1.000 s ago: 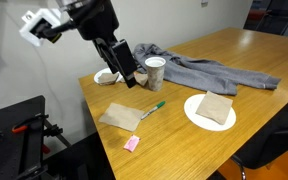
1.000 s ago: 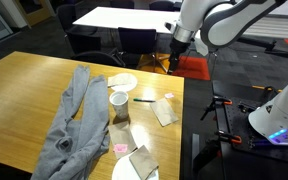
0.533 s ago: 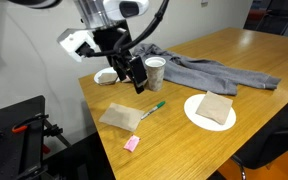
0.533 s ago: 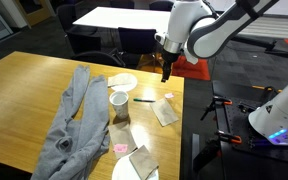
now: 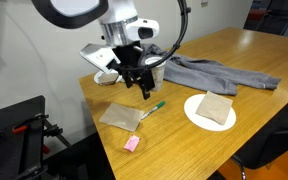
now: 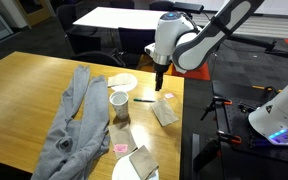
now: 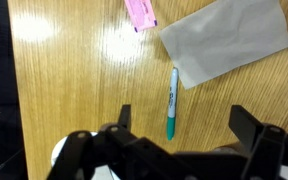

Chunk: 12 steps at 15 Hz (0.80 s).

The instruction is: Put the green pen inside the white cup

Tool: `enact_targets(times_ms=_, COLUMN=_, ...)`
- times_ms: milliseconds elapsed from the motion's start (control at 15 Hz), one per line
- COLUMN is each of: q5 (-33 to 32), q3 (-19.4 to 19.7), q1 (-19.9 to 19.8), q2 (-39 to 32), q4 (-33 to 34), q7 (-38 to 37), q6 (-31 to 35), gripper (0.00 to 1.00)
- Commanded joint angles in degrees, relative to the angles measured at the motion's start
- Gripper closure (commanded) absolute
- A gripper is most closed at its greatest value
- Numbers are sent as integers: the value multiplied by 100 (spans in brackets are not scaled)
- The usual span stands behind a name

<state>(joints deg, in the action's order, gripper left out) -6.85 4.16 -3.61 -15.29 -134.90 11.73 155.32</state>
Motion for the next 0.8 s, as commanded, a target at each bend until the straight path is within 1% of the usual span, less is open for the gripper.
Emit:
enact_targets(times_ms=0, q5=-139, q3=15, q1=55, q2=-487, q4=413, q7=-214, q6=23, gripper=0)
enact_targets(times_ms=333, q5=-193, q3=61, q1=156, q2=-1002, q4=812, q7=-330, q6=-47, gripper=0)
enact_targets(times_ms=400, q5=-250, q3=108, q1=211, q2=-1039, q4=848, q7=-423, q6=-126, gripper=0)
enact_targets(times_ms=467, q5=-106, q3=-36, q1=35, q2=-888, q4=657, q7=-147, q6=-22, gripper=0)
enact_targets(times_ms=733, q5=-150, q3=-19, q1=77, q2=-1049, q4=777, q7=-238, q6=-23, gripper=0)
